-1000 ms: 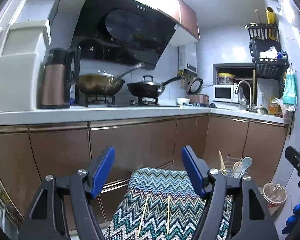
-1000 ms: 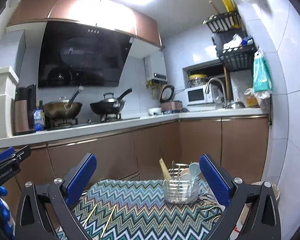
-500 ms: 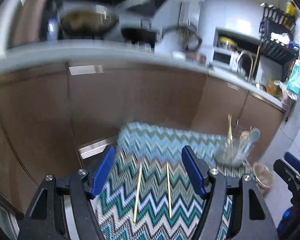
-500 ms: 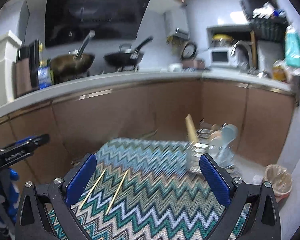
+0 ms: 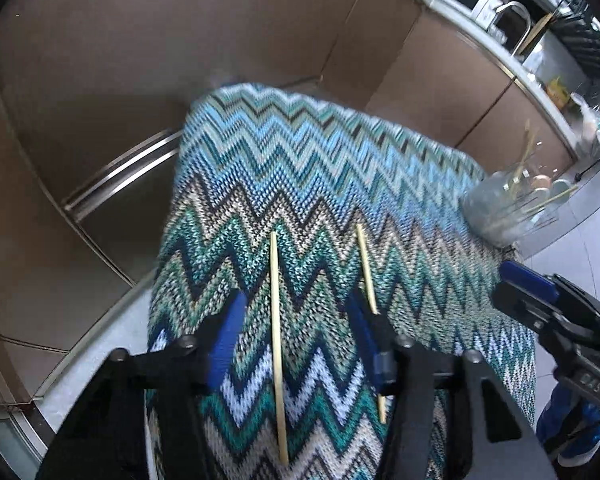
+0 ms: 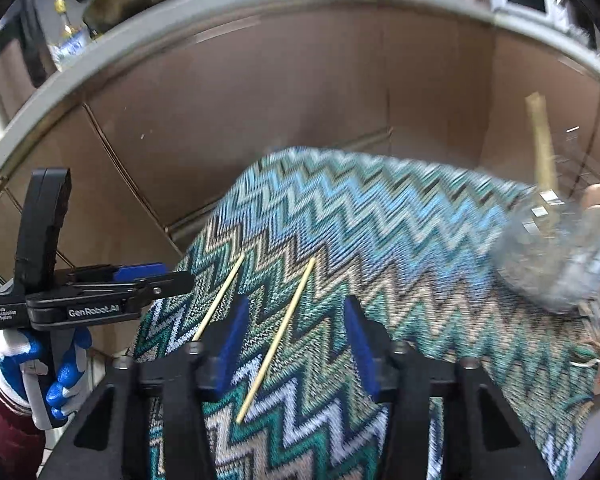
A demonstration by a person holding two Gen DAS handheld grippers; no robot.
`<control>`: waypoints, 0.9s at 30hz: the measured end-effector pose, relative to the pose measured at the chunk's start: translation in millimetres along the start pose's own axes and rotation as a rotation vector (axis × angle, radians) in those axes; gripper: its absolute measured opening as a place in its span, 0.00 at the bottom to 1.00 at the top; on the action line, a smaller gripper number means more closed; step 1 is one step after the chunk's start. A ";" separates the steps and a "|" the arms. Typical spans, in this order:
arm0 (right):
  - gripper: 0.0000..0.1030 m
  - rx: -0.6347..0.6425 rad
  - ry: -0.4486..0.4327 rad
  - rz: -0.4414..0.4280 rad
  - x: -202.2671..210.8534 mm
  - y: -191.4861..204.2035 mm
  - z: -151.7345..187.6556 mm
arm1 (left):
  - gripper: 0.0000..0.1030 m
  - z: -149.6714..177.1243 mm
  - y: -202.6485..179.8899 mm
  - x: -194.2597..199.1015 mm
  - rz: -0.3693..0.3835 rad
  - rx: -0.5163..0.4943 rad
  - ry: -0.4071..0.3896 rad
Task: Organize utensils
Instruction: 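Grasp a chopstick with the left tool while the right tool grasps the last one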
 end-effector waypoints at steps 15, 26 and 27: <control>0.18 -0.082 0.266 0.007 -121.8 -30.8 -15.1 | 0.15 -15.7 -0.4 -64.7 0.021 -0.043 0.184; 0.09 -0.100 0.327 0.037 -151.9 -41.6 -8.4 | 0.05 -12.6 4.3 -79.7 -0.006 -0.041 0.213; 0.08 -0.103 0.323 0.035 -150.3 -42.4 -8.0 | 0.05 -12.3 3.7 -79.4 -0.011 -0.041 0.210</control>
Point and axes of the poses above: each gripper's, at about its wrist camera, not at the fingertips, and x roughly against the way its jaws point, y to its left, z to its underside, the point moved 7 cm from there along -x, roughly the way its jaws point, and after that the axes turned 8 degrees about -z, right-handed, at the moved point
